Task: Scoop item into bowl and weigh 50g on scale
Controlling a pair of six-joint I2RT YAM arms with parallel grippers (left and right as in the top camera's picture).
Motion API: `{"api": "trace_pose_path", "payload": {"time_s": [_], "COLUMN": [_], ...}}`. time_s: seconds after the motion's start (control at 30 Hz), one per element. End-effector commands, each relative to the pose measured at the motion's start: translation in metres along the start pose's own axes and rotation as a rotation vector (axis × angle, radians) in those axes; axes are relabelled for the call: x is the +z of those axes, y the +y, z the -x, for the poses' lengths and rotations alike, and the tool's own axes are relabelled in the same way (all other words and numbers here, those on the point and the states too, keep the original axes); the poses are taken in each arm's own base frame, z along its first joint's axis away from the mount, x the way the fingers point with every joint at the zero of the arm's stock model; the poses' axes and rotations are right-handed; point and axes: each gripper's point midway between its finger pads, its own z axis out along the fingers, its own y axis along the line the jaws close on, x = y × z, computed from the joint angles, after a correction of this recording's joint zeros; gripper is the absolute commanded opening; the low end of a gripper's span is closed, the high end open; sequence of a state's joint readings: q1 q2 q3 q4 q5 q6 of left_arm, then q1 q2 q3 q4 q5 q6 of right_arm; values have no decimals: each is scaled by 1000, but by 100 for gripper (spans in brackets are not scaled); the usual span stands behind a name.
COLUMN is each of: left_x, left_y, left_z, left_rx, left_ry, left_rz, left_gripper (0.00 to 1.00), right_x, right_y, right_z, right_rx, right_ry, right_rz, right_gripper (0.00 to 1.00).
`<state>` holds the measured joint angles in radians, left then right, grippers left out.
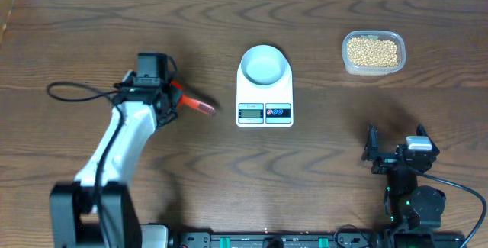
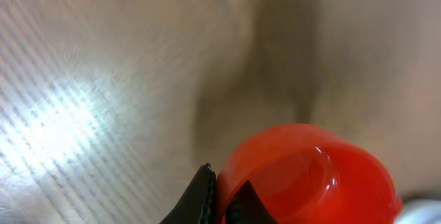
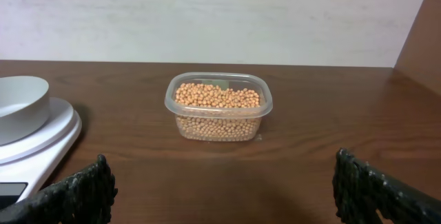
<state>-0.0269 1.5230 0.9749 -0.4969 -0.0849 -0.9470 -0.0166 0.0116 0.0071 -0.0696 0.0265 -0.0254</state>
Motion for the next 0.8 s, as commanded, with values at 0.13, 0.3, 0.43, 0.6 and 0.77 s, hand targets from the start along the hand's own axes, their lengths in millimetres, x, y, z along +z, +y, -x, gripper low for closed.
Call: {"api": "trace_pose_path", "payload": {"time_s": [0.13, 0.3, 0.43, 0.6, 0.77], "left_x": [-43, -53, -53, -53, -53], "left_y": [-32, -43, -43, -43, -43], "left_z": [31, 40, 40, 40, 40], "left_rx": [-88, -98, -117, -127, -127], "left_ry": [-132, -166, -164, -163, -161], "left_rz": [-194, -252, -254, -255, -253], "left_gripper": [7, 7, 7, 7, 7], "right_x": [0, 0, 0, 0, 0], "right_y": [-2, -2, -2, -2, -6], "right_z": [0, 0, 0, 0, 1], "right_rx": [10, 10, 10, 10, 0], "right_ry": [-3, -3, -3, -3, -6], "right_rz": [-11, -11, -11, -11, -36], "right_gripper": [99, 99, 99, 99, 99]}}
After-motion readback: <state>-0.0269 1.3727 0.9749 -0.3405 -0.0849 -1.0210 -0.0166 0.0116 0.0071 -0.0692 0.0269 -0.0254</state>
